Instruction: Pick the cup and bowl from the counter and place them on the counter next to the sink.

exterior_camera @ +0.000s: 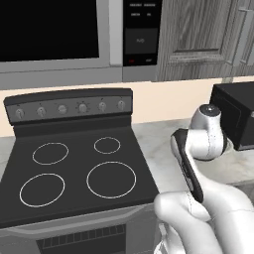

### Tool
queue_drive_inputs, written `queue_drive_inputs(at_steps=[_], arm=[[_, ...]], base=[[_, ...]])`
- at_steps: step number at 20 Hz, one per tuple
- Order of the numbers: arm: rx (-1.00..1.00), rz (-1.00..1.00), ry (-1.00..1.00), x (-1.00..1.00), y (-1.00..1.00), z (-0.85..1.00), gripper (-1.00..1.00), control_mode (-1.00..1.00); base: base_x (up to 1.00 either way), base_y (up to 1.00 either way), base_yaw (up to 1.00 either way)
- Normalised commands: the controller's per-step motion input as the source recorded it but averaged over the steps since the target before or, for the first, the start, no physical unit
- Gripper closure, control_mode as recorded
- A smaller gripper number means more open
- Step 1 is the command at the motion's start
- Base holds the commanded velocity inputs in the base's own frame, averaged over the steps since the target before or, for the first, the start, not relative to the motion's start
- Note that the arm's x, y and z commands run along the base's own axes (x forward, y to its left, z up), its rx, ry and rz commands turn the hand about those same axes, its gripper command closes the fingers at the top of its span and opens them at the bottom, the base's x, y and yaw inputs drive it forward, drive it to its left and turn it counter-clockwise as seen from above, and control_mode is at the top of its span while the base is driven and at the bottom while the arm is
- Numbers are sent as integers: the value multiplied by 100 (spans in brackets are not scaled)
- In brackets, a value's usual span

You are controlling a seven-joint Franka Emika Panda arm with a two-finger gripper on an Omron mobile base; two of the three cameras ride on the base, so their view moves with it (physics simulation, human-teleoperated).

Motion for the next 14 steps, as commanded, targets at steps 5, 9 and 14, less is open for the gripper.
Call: queue_drive_inputs(at_steps=[5, 9, 14], arm=[[-11, 0, 3, -36, 63, 15, 100, -100], [-2, 0, 0, -28, 52, 24, 100, -100], [0, 0, 0, -32, 44, 28, 100, -100]], base=[[0, 0, 0], [0, 0, 0], [0, 0, 0]])
